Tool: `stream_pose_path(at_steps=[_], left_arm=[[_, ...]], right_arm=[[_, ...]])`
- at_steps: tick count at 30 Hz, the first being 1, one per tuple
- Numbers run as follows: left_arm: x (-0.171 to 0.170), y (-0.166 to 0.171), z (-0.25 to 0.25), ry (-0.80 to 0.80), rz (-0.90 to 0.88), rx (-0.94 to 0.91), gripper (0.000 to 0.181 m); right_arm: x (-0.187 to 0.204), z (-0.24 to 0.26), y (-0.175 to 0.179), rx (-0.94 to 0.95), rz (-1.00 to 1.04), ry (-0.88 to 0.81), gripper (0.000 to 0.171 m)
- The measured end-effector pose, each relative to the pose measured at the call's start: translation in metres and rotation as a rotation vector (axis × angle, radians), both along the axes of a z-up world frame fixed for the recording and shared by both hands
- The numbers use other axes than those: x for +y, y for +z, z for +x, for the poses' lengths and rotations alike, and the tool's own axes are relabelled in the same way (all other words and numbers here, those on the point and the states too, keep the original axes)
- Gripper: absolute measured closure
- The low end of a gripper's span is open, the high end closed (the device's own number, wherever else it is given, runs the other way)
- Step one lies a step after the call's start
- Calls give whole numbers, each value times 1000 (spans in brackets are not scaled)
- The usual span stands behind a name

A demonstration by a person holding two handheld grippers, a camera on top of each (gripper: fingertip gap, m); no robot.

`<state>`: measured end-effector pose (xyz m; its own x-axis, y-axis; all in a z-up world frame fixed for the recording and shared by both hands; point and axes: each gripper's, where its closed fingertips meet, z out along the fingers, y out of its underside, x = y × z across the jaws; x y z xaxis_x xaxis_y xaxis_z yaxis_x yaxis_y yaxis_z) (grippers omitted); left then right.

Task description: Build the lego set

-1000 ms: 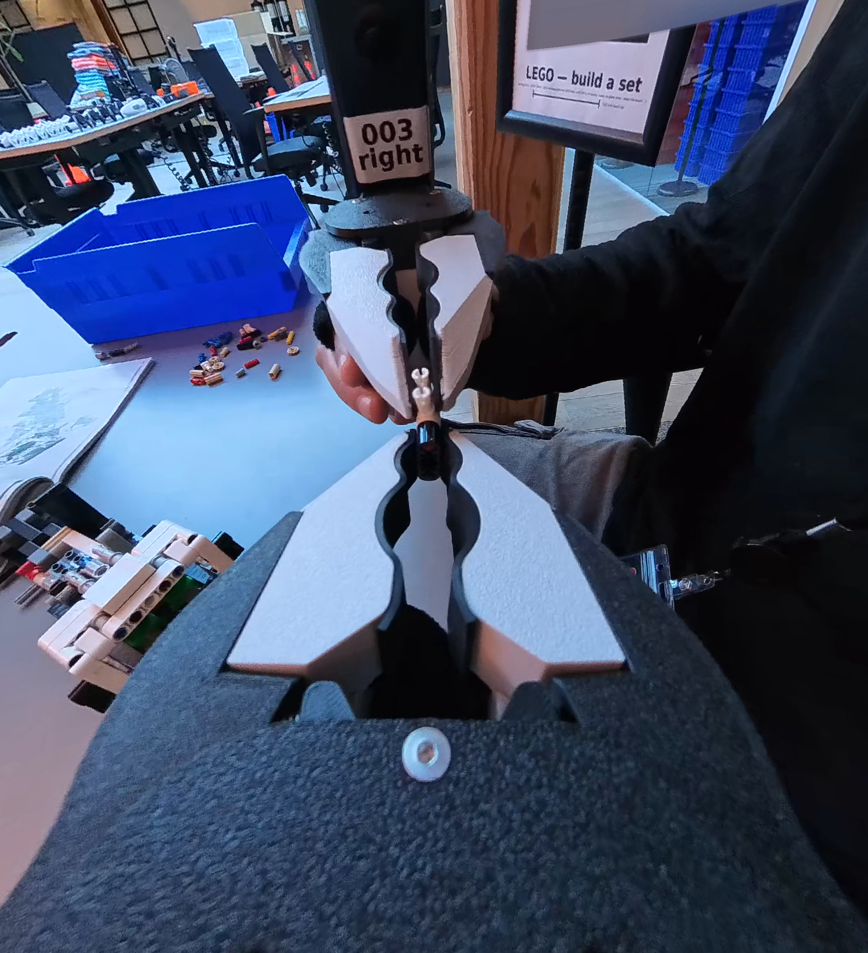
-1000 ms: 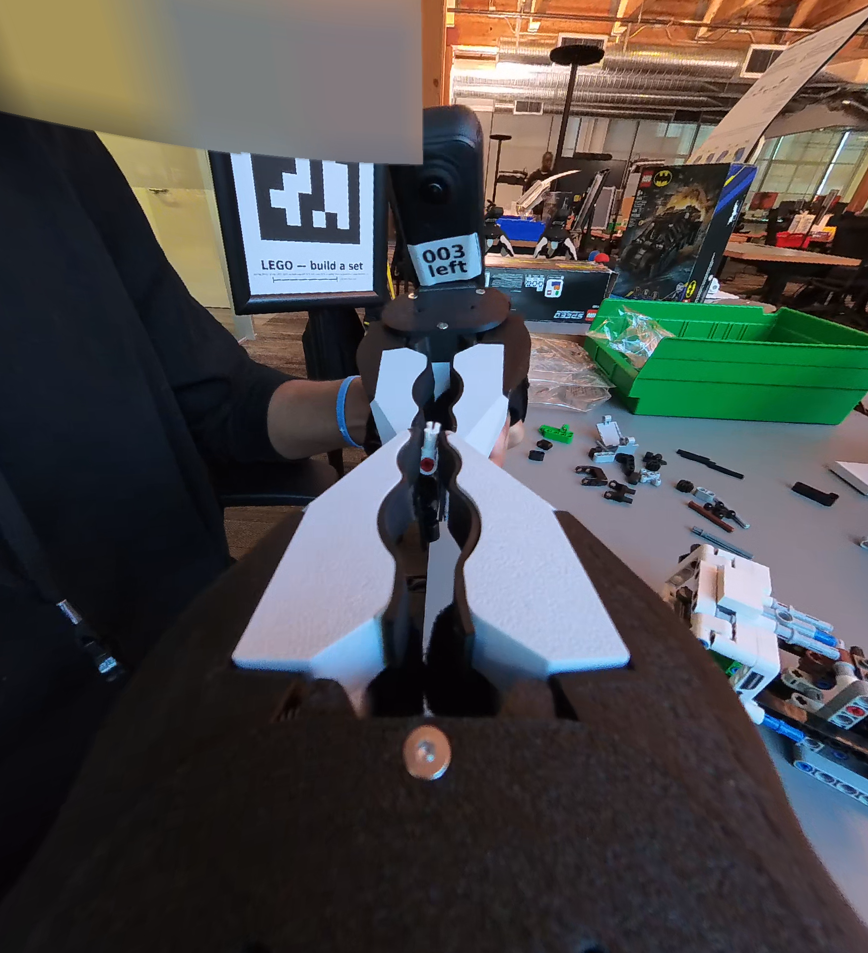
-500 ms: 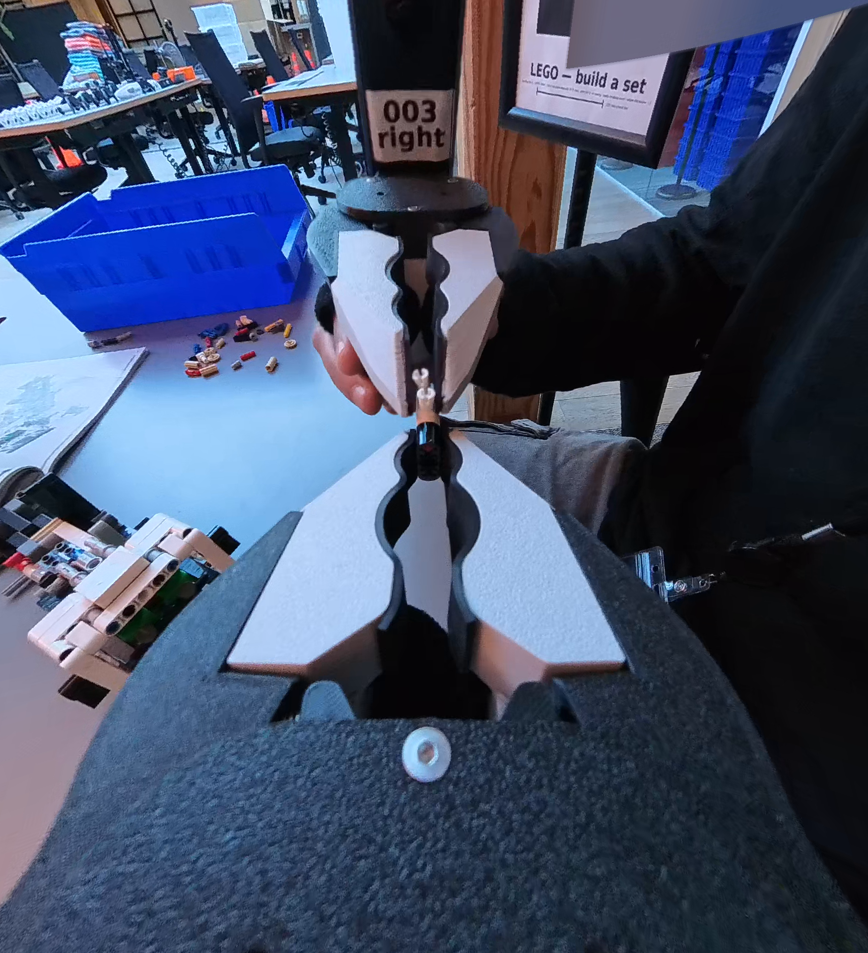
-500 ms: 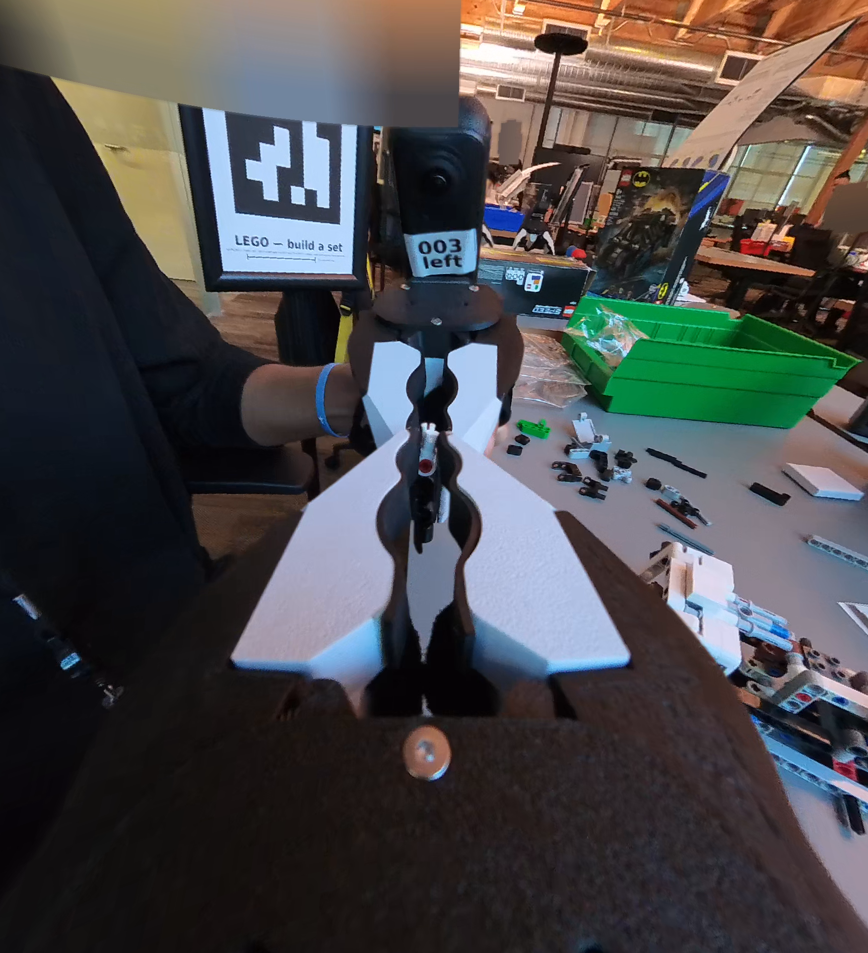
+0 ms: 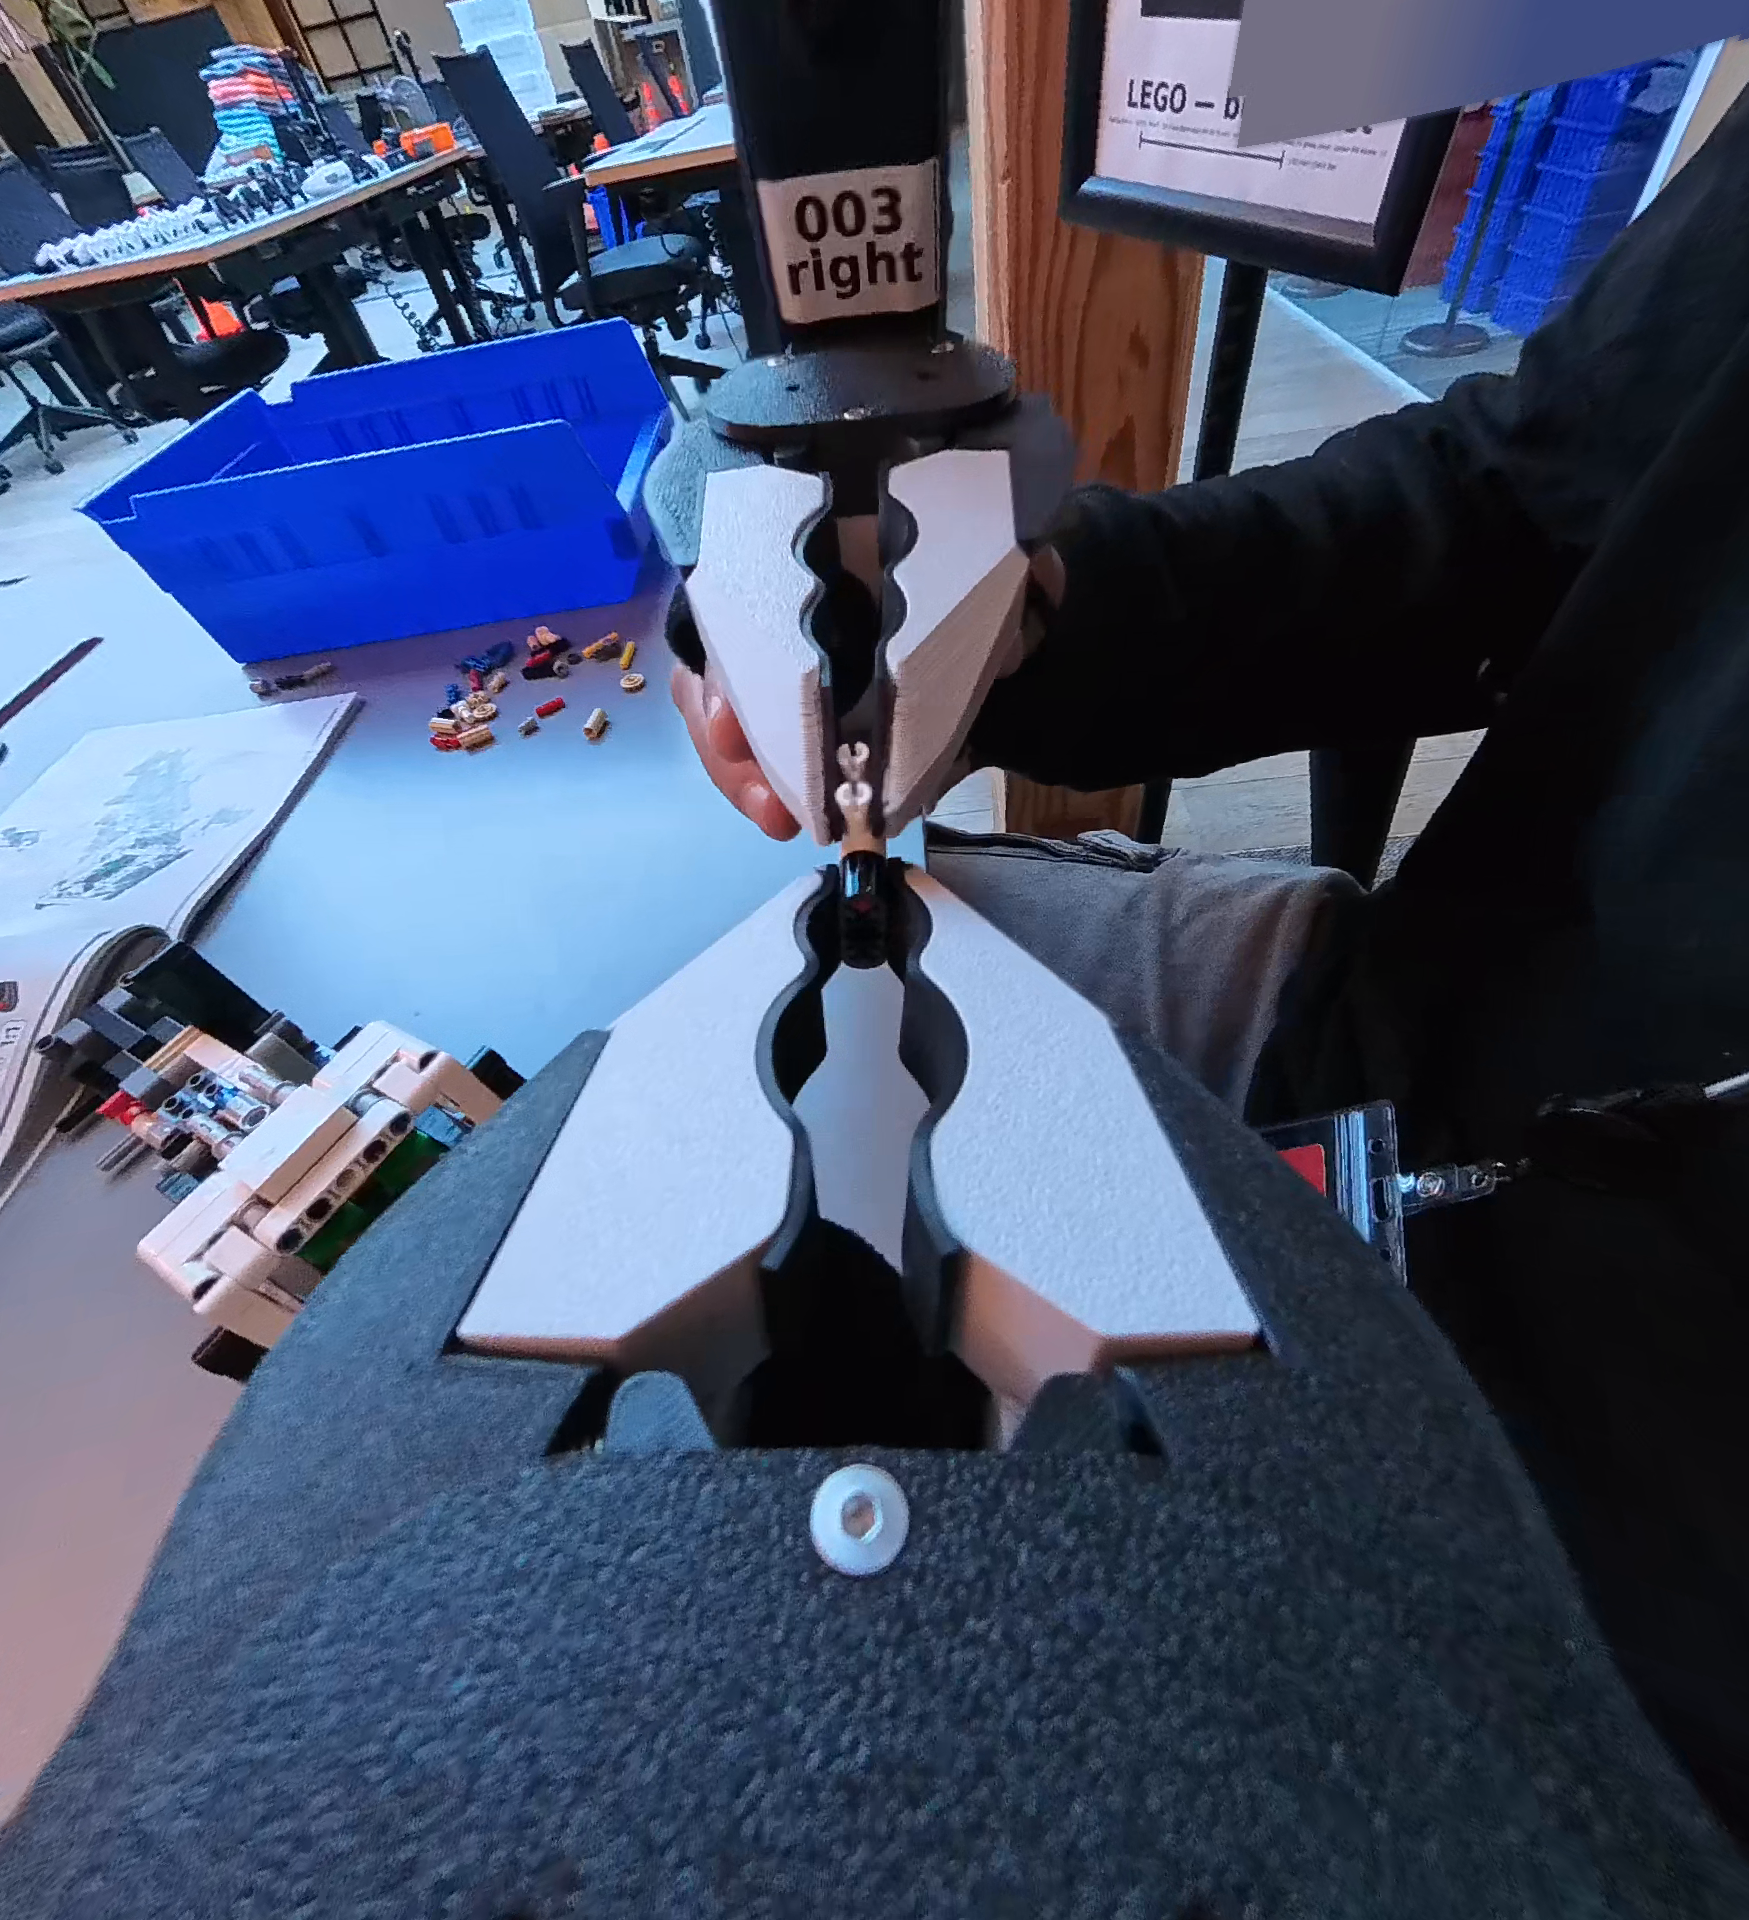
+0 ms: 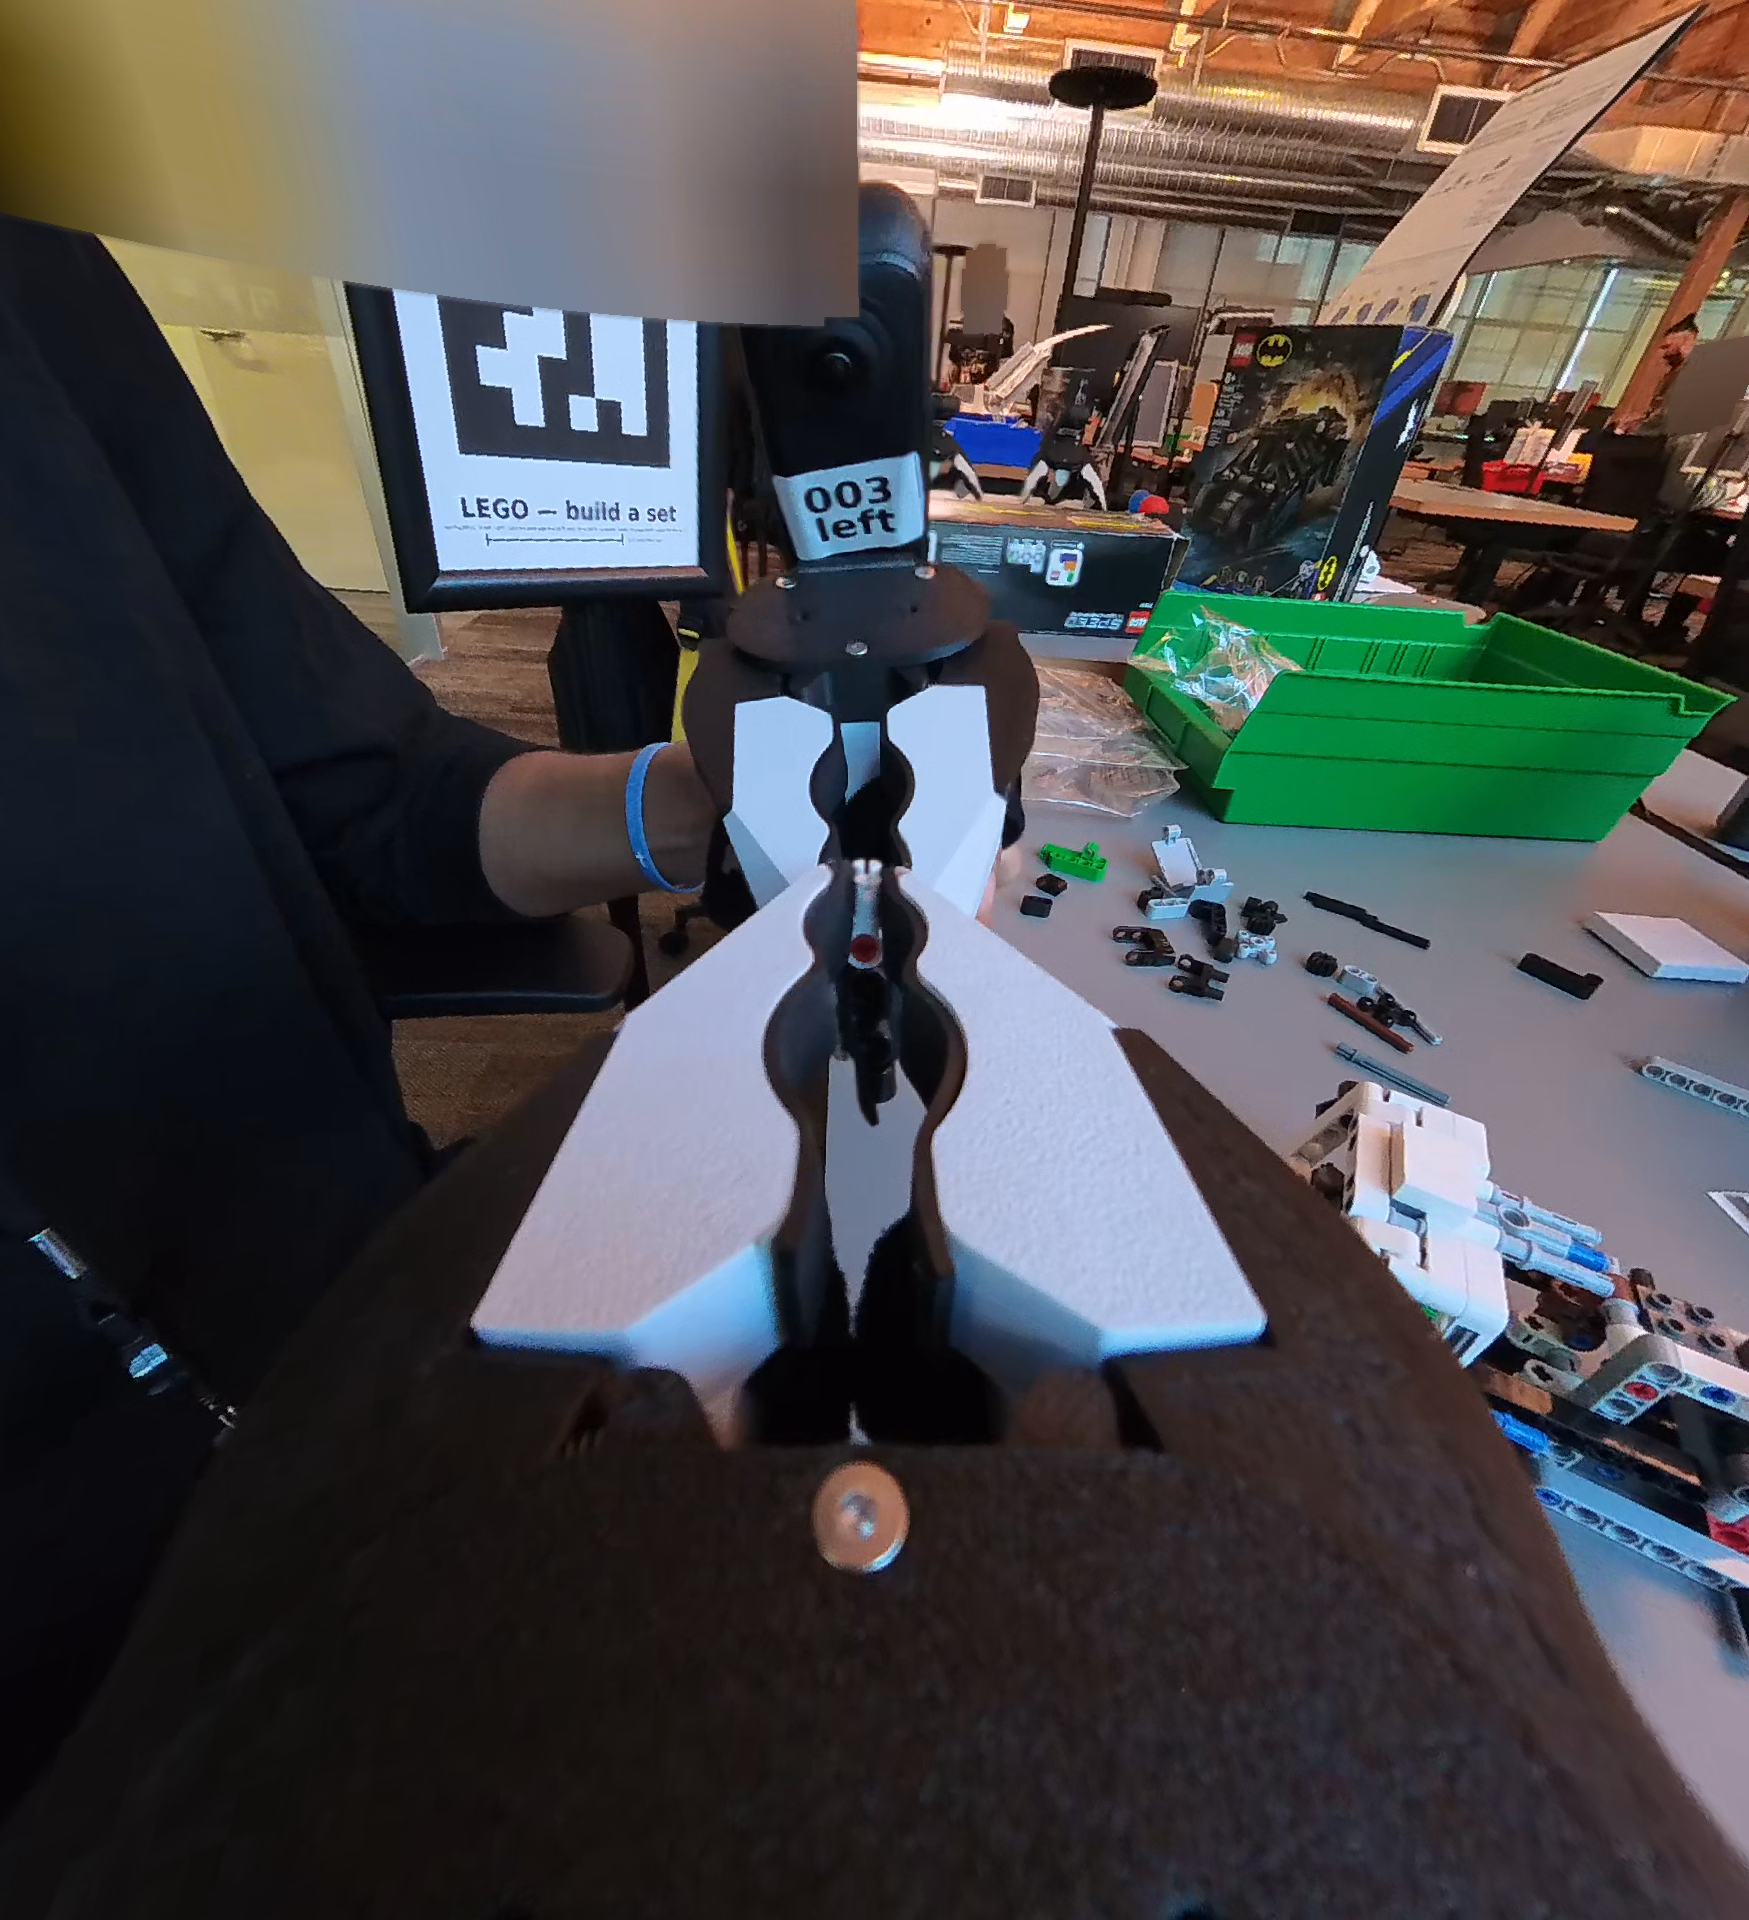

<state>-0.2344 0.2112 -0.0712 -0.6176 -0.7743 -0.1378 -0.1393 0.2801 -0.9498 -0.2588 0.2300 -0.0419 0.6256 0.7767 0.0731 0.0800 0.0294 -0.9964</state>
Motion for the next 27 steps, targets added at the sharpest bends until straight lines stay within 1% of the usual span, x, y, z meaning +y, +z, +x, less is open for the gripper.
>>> stream_pose_path(at_steps=[5, 6, 7, 8, 12, 15, 16, 19, 22, 27], left_arm=[[3, 0, 1, 8, -20, 1, 174], [5, 2, 3, 17, -43, -5, 175], [9, 6, 4, 31, -77, -11, 175], [13, 10, 6, 46, -124, -24, 174], [26, 34, 6, 47, -362, -99, 175], [25, 35, 4, 0, -446, -97, 175], [24, 36, 3, -12, -459, -101, 175], [19, 35, 3, -30, -466, -97, 175], [15, 34, 3, -42, -467, -96, 175], [16, 27, 6, -26, -425, -67, 174]], right_arm=[[2, 3, 0, 16, -12, -10, 166], [2, 5, 0, 25, -13, -16, 162], [3, 10, 1, 39, -14, -34, 156], [4, 16, 3, 61, -18, -51, 154], [8, 33, 2, 182, -66, -93, 154], [8, 31, 9, 325, -74, -64, 155], [9, 30, 10, 362, -83, -56, 155], [10, 24, 6, 383, -99, -32, 155], [8, 23, 9, 412, -82, -14, 162], [7, 26, 2, 369, -126, -3, 165]])
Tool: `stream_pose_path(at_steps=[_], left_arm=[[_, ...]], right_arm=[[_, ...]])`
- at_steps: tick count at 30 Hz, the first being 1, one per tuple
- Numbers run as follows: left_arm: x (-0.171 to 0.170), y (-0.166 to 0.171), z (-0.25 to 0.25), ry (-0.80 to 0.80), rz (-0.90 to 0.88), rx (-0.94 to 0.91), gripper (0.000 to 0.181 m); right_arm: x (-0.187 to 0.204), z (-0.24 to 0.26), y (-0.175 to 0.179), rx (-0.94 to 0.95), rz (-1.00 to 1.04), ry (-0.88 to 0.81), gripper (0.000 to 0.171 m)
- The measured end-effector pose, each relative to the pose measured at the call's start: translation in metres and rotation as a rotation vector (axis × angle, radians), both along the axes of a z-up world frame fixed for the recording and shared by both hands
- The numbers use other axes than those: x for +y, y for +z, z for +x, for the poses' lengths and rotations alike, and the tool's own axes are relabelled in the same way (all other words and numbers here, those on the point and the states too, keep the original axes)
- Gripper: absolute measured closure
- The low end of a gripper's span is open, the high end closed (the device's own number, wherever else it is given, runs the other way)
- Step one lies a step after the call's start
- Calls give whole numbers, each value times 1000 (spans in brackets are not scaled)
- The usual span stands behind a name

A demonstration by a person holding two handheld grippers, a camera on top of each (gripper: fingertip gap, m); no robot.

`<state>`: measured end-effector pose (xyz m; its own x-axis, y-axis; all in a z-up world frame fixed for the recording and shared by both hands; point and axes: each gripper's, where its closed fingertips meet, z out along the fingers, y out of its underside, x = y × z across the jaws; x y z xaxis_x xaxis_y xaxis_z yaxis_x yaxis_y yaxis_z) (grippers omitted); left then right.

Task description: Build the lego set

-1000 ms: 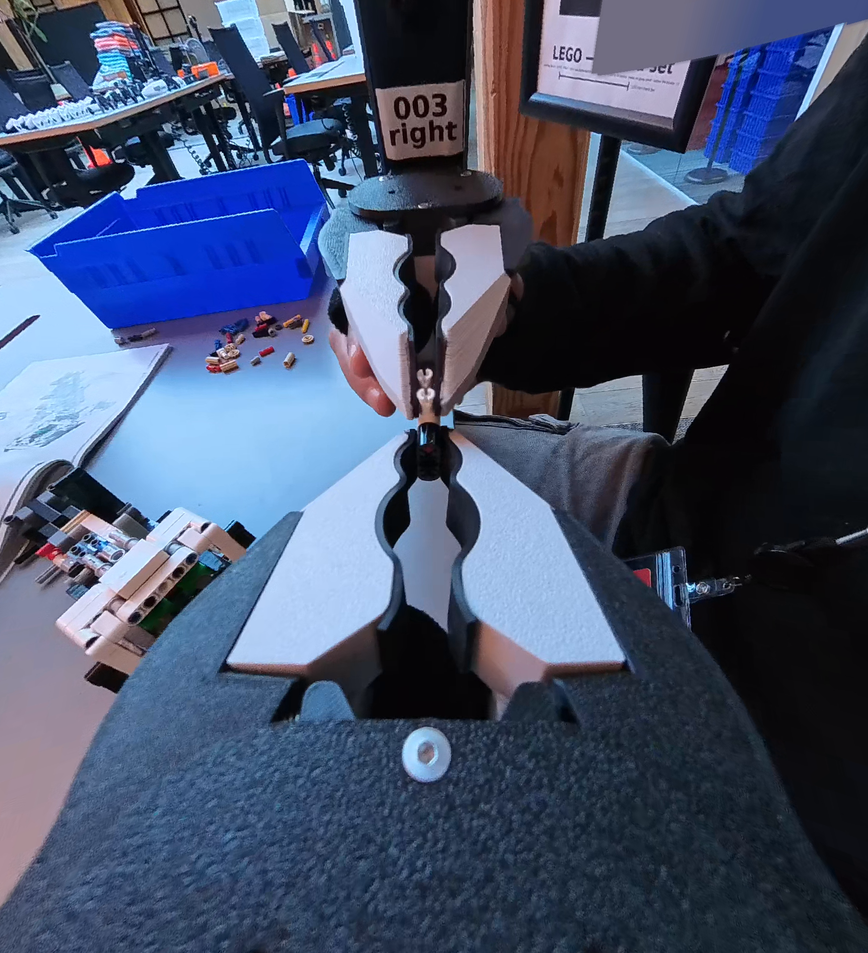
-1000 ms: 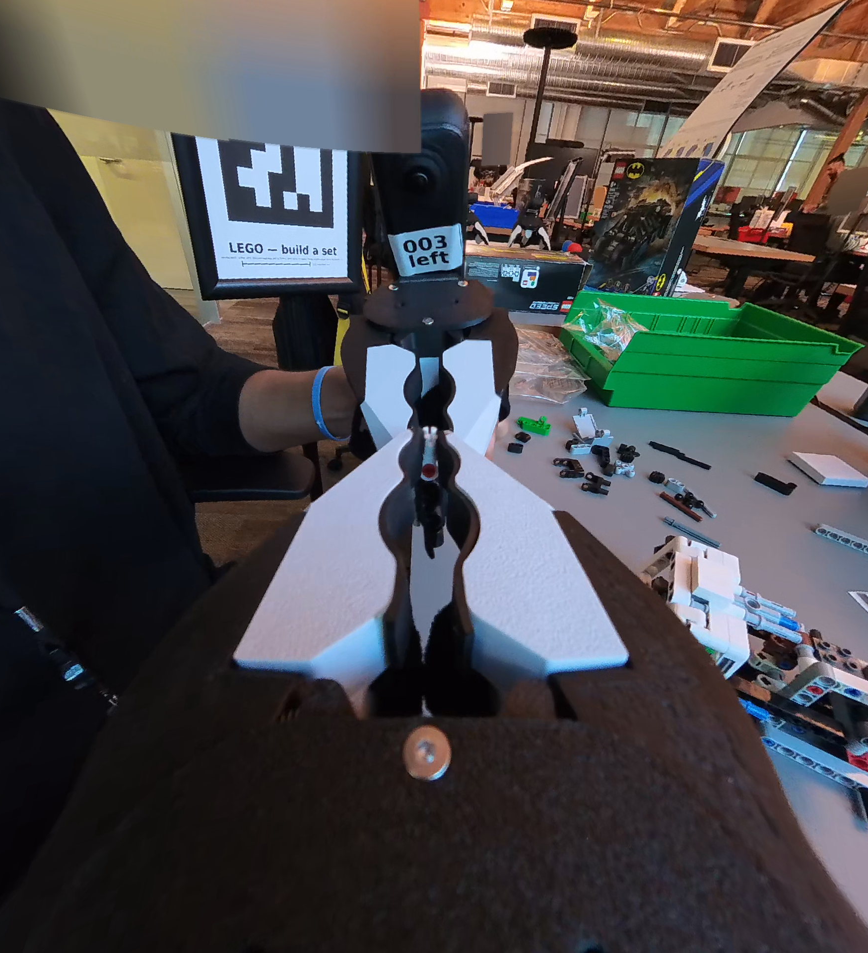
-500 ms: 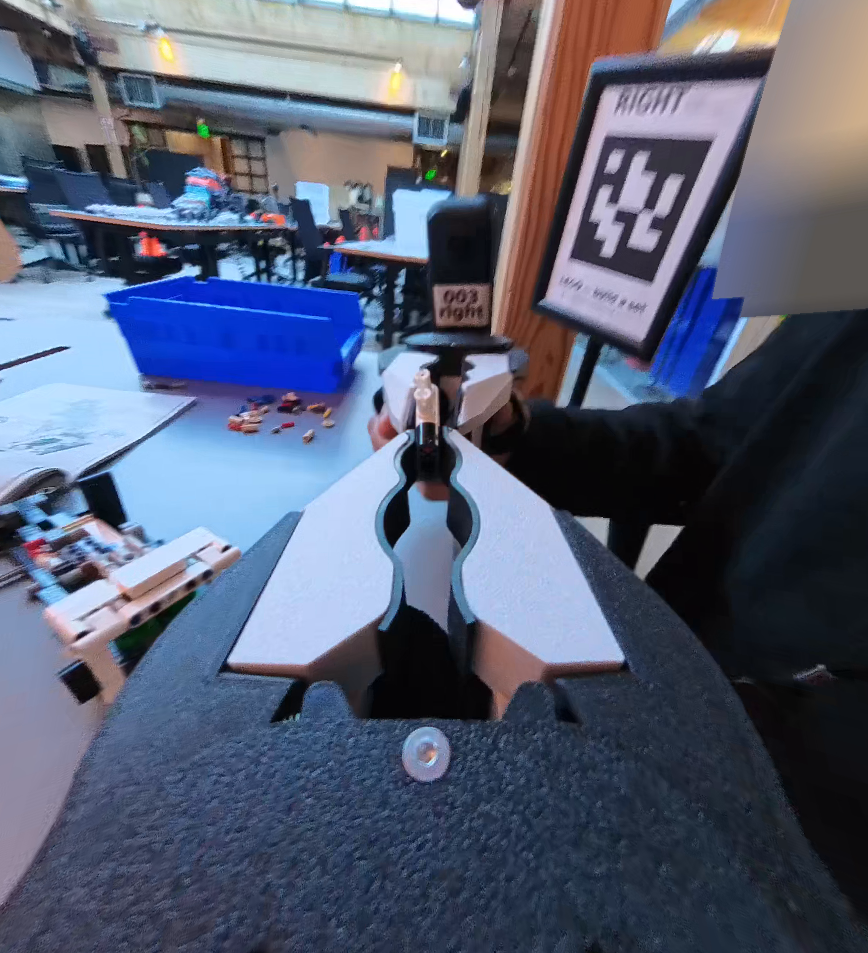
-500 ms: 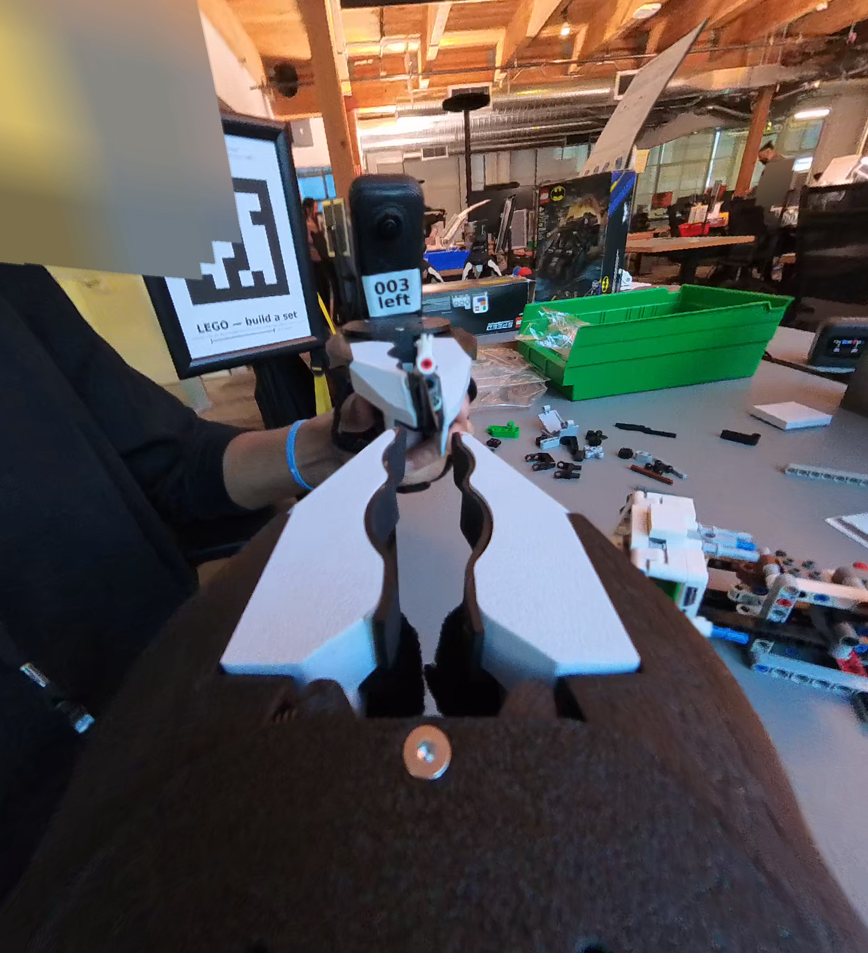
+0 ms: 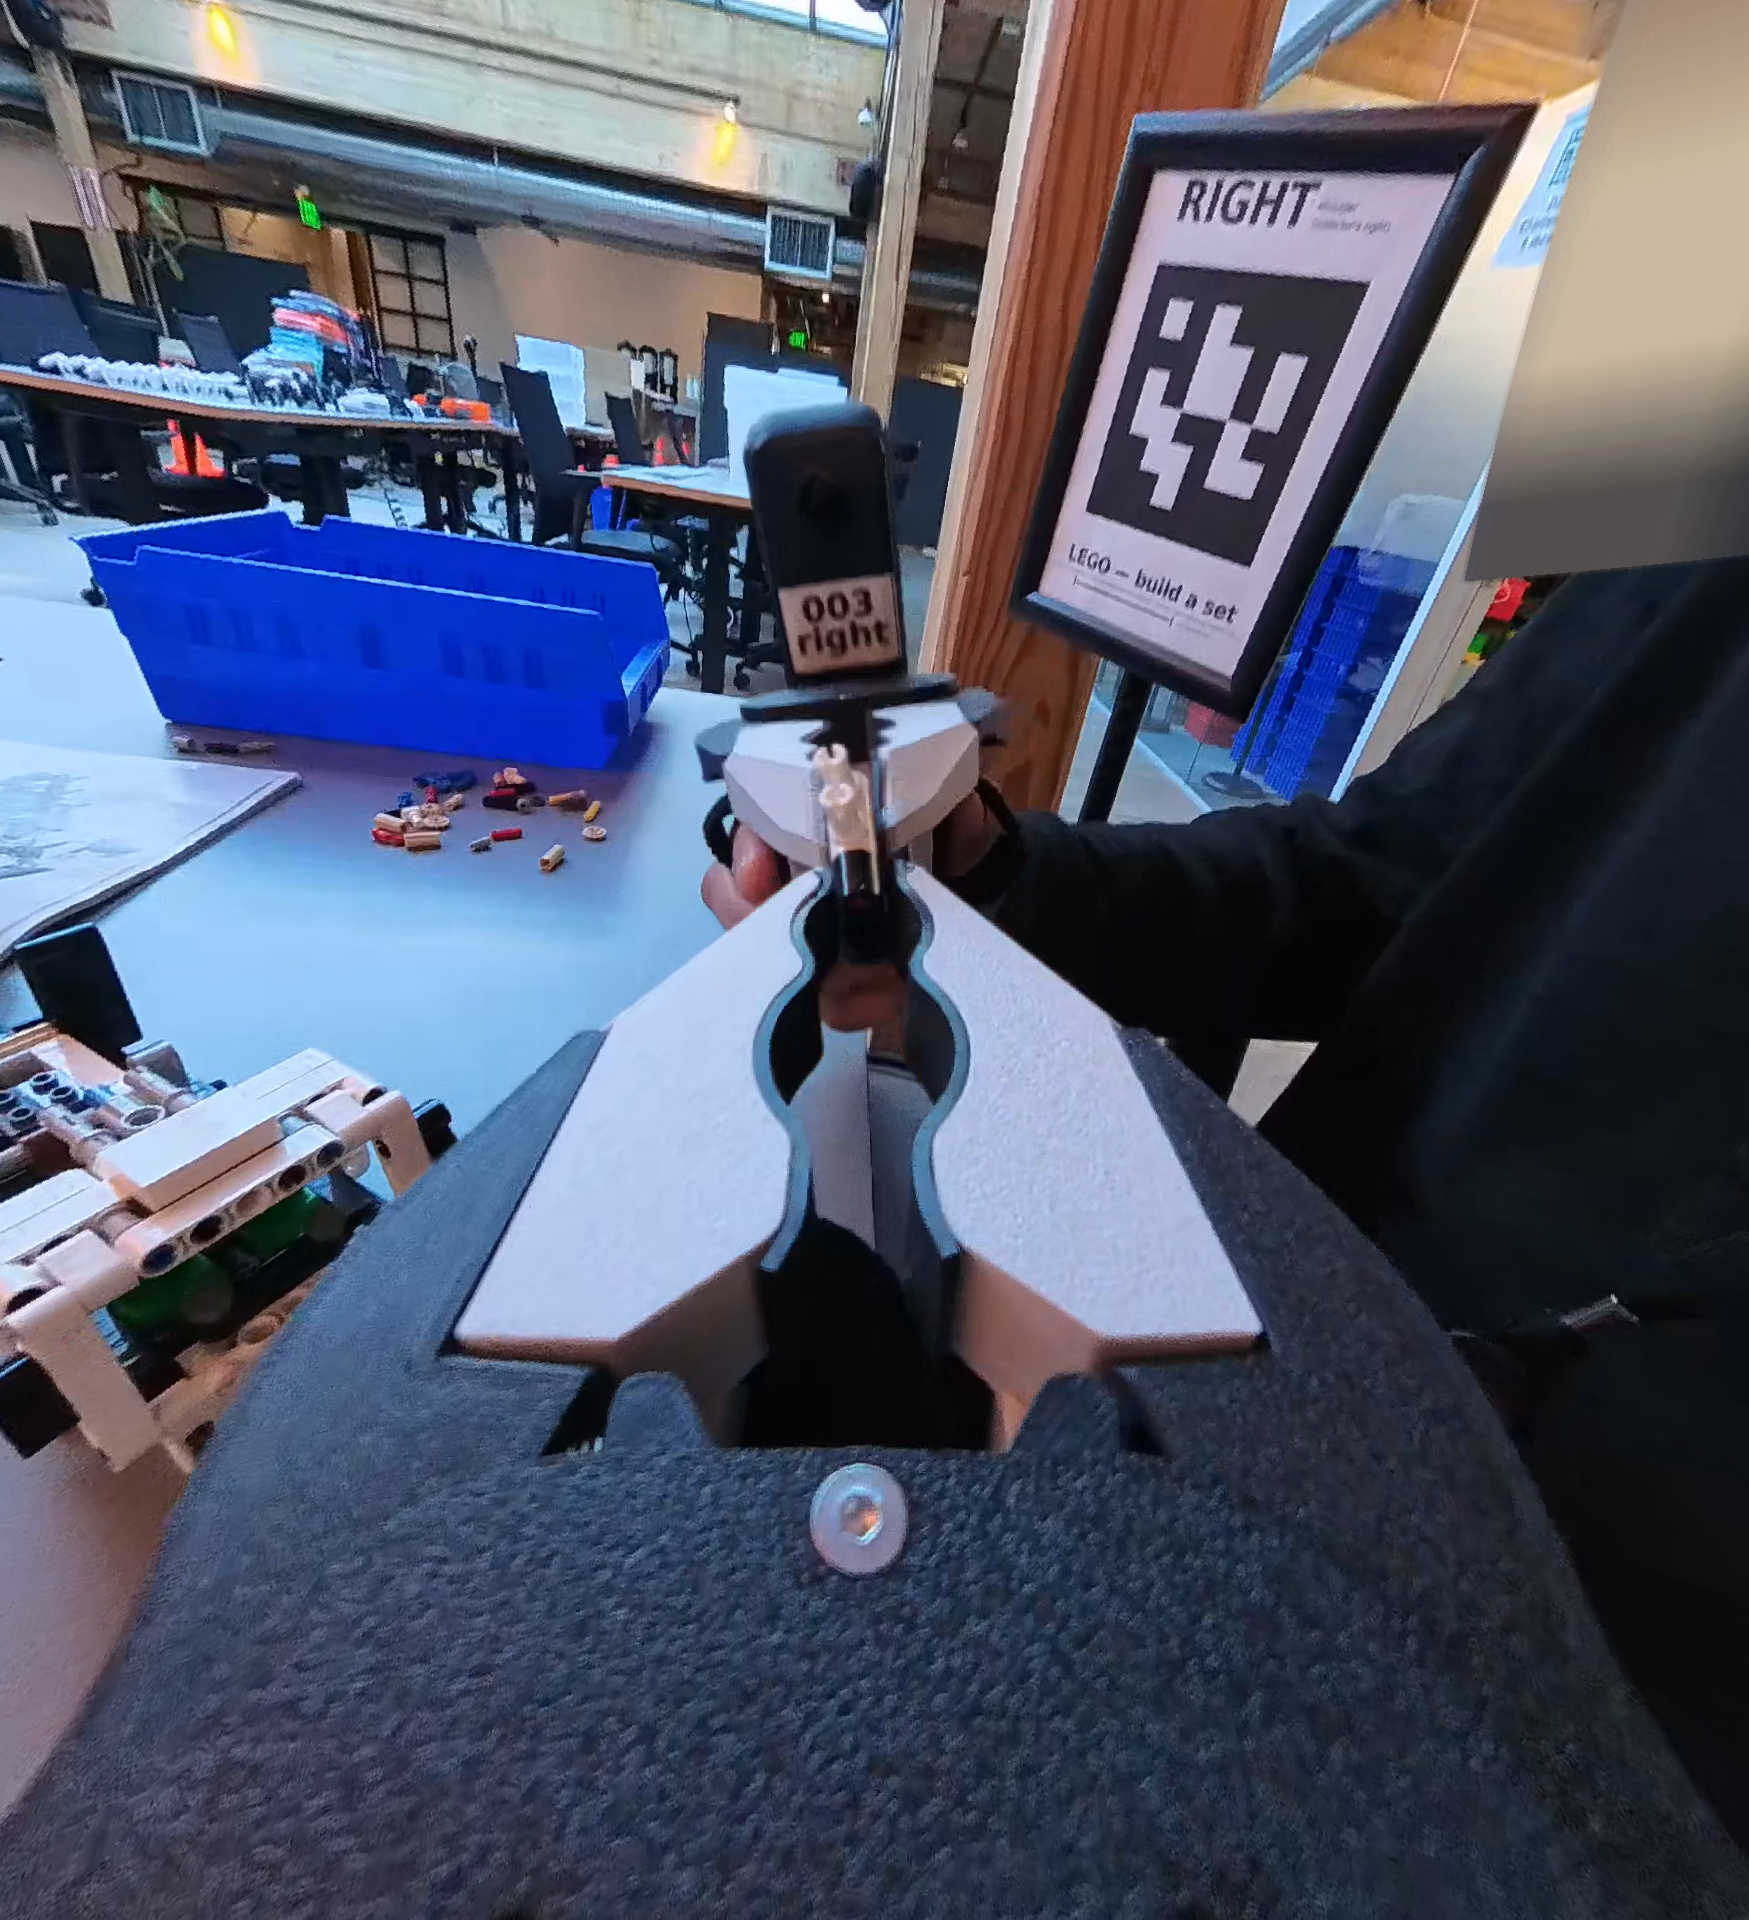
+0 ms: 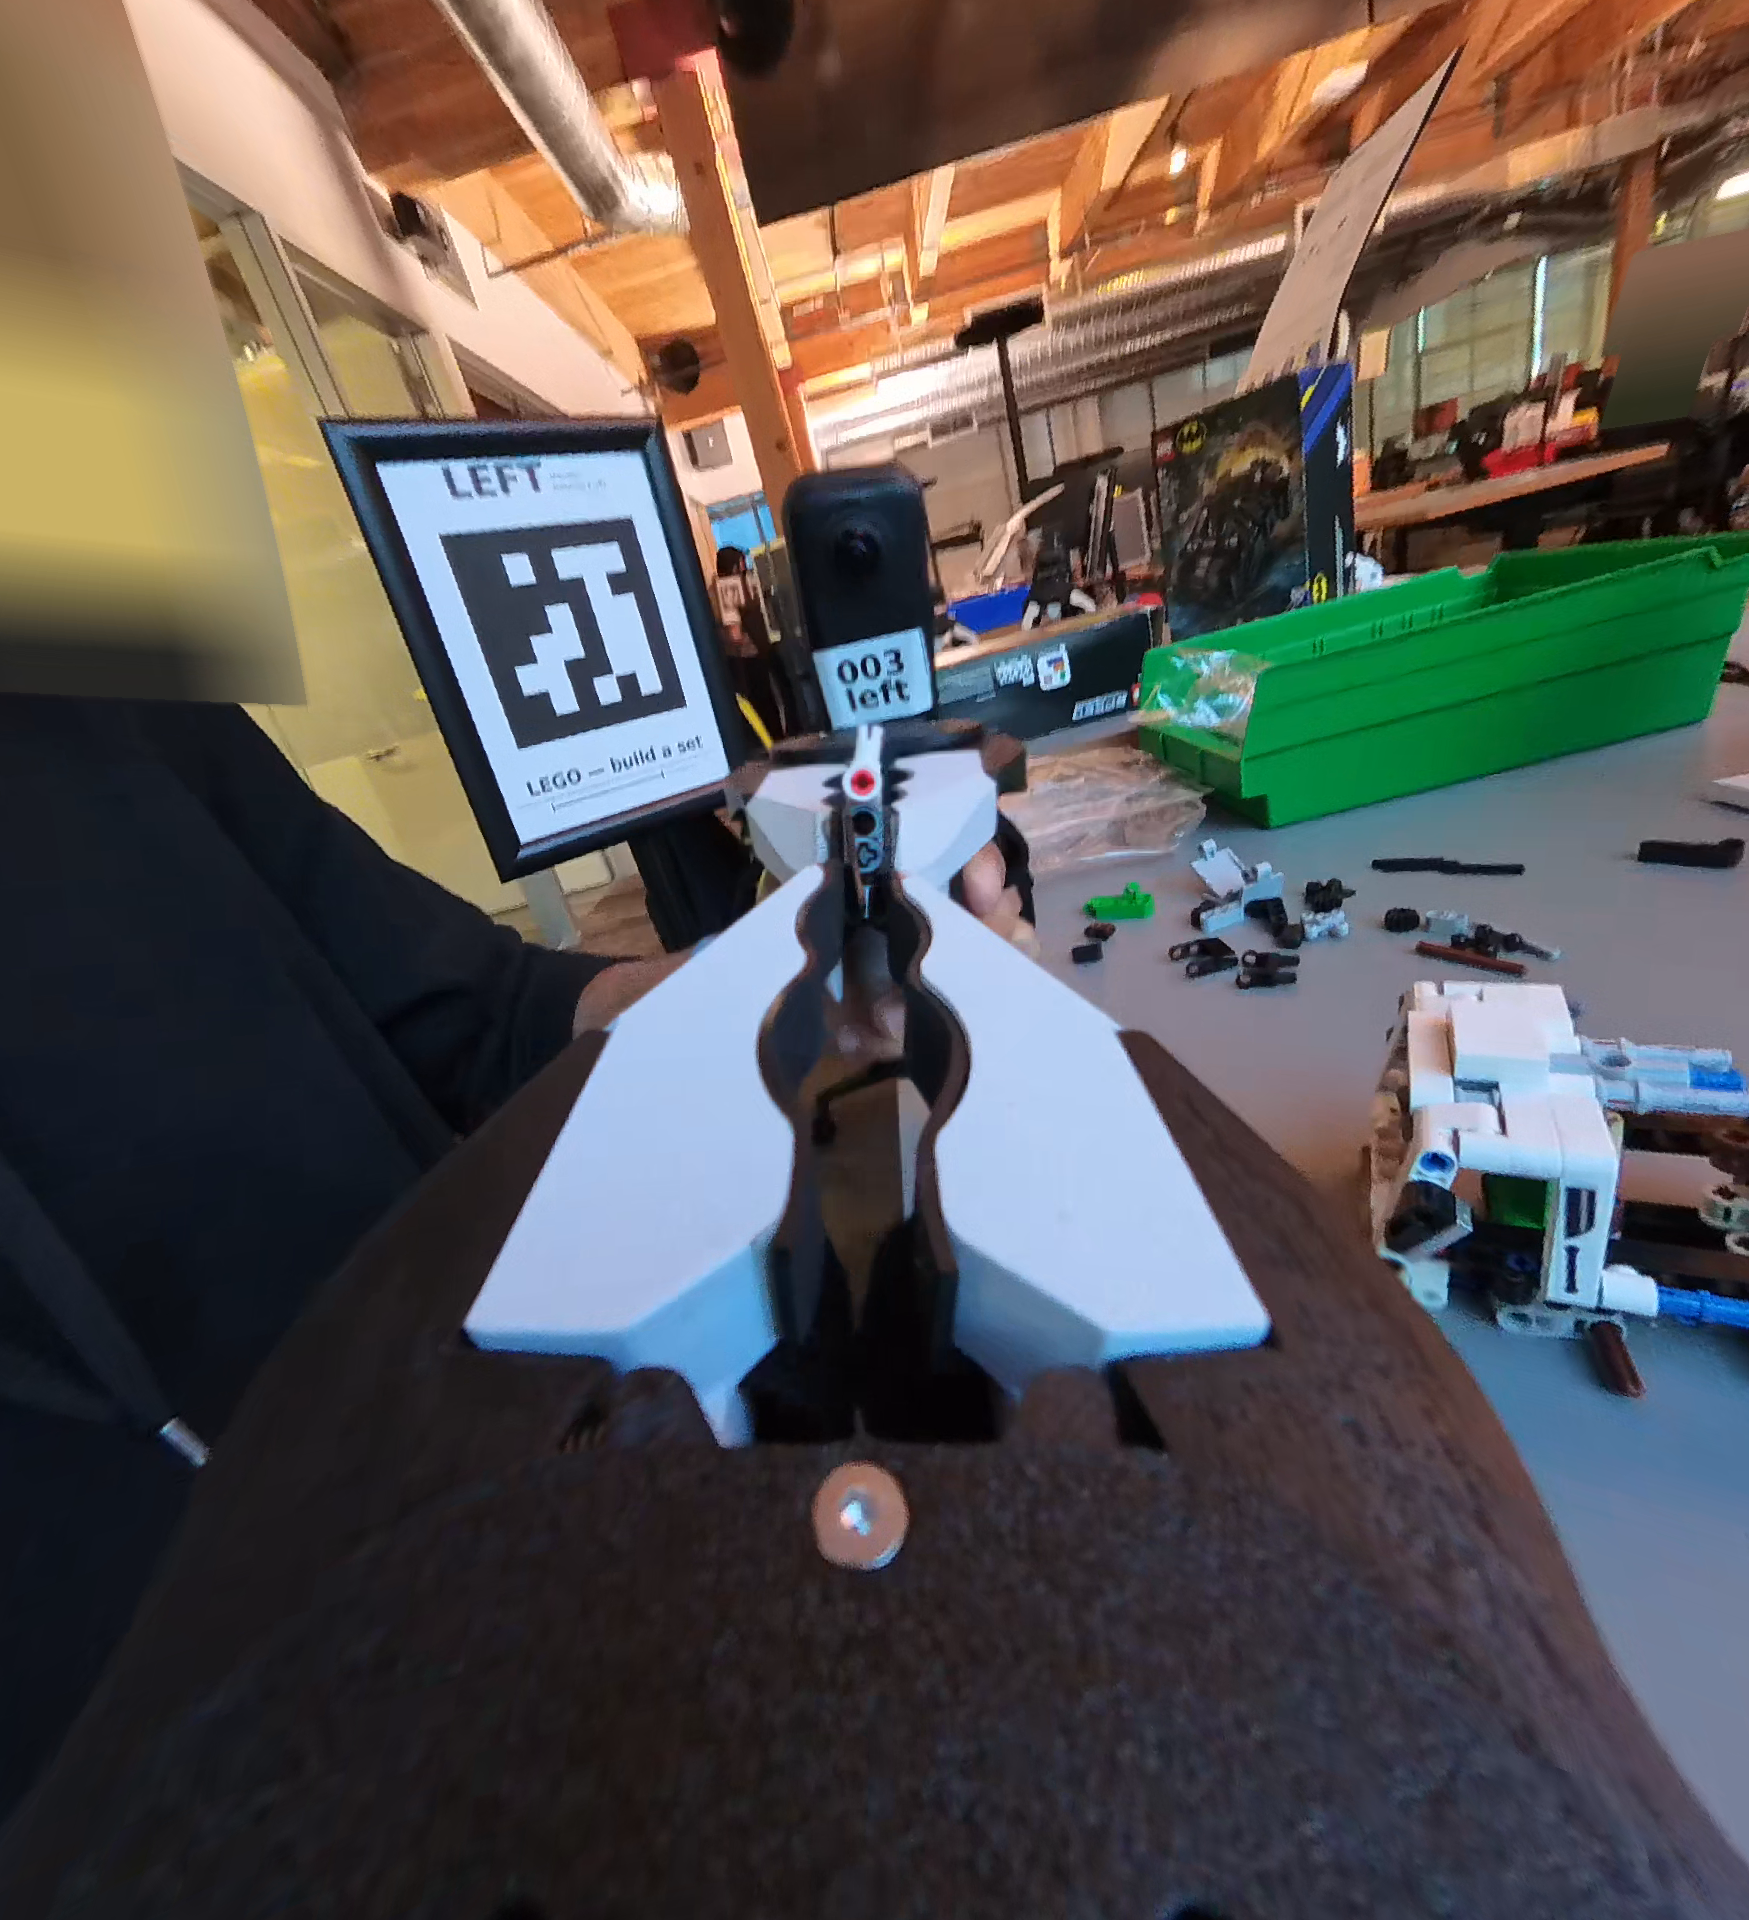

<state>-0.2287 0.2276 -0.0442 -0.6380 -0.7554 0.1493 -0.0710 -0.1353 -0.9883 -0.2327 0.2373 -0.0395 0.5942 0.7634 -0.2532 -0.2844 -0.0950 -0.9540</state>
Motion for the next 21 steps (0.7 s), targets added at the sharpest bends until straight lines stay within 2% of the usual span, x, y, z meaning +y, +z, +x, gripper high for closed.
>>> stream_pose_path(at_steps=[7, 11, 14, 17, 20, 21], left_arm=[[9, -3, -2, 15, 12, 32, 174], [8, 2, -1, 35, 7, 23, 175], [6, 6, 0, 20, -52, 7, 175], [1, 1, 2, 7, -53, 9, 175], [3, -4, 6, 20, -42, 29, 175], [7, -10, 9, 45, -3, 50, 168]], right_arm=[[-4, 14, -6, -124, -98, 3, 165], [-4, 15, 0, -137, -67, -38, 164], [-2, 5, -3, -105, -54, -39, 150], [1, -1, -1, -57, -48, -39, 157], [2, 4, -5, -96, -57, -65, 165], [4, 8, -10, -131, -79, -84, 165]])
